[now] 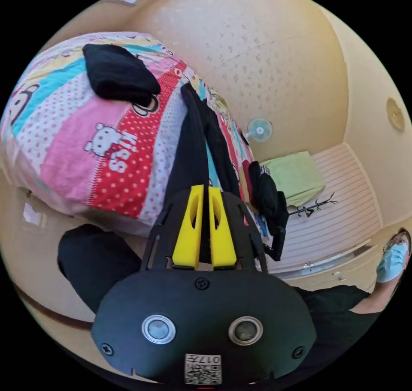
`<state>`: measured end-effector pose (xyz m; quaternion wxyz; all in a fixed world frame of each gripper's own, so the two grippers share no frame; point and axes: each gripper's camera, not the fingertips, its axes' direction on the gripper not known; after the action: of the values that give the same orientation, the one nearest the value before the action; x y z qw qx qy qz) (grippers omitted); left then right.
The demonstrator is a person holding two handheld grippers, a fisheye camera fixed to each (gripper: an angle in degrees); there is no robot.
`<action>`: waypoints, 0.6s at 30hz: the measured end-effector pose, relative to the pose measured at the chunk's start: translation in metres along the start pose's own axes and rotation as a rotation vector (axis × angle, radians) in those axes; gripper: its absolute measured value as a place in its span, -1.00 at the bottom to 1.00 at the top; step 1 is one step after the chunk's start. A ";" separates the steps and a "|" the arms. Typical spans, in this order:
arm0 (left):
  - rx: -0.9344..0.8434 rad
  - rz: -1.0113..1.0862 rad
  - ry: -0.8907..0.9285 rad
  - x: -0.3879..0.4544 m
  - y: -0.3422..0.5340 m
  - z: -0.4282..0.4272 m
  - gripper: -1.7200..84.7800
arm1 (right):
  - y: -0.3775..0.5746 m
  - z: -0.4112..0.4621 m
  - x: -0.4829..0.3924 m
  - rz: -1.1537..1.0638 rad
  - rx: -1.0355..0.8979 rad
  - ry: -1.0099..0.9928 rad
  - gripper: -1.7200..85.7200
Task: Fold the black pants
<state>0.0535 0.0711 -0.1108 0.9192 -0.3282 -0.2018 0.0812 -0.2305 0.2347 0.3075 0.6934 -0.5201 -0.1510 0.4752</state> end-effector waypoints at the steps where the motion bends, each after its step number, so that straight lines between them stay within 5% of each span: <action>1: 0.002 -0.016 -0.071 -0.020 -0.007 -0.015 -0.96 | -0.006 0.004 0.003 -0.006 -0.001 -0.051 -0.79; 12: -0.082 -0.080 -0.018 -0.104 -0.028 -0.026 -0.98 | -0.070 0.121 -0.018 0.019 -0.095 -0.249 -0.68; 18: -0.134 -0.056 -0.003 -0.116 -0.049 -0.042 -0.98 | -0.082 0.127 -0.009 0.006 -0.125 -0.236 -0.85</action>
<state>-0.0326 -0.0235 -0.1461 0.8967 -0.3832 -0.2175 0.0422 -0.2838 0.3001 0.4335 0.6356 -0.5034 -0.2591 0.5249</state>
